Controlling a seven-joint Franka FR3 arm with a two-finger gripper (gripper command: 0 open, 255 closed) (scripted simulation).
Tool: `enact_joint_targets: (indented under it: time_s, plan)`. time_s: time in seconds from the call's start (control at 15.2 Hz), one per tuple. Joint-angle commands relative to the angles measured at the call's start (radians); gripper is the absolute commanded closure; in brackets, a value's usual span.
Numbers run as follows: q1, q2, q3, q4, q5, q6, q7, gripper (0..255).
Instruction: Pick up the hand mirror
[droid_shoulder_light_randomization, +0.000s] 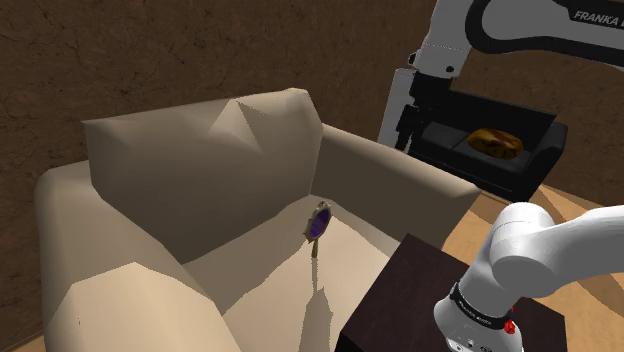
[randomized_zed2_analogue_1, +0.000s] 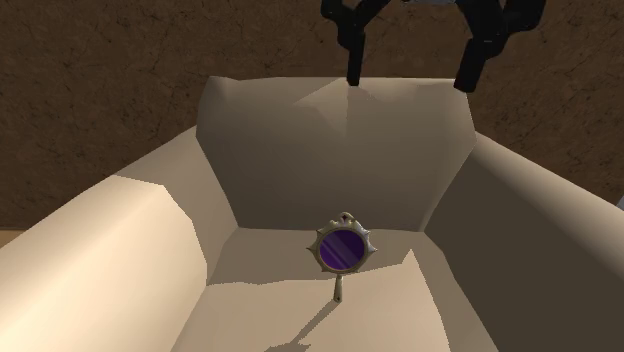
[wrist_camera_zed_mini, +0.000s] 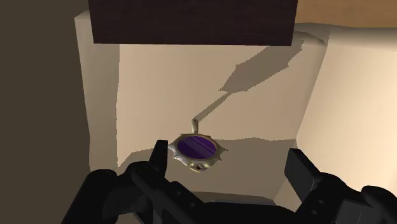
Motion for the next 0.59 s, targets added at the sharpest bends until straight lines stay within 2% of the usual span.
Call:
enact_joint_targets:
  time_s: [0.0, 0.53]
  plan:
    - [0.0, 0.0, 0.0, 0.0, 0.0, 0.0, 0.0, 0]
    - [-0.074, 0.212, 0.022, -0.07, 0.082, 0.232, 0.221, 0]
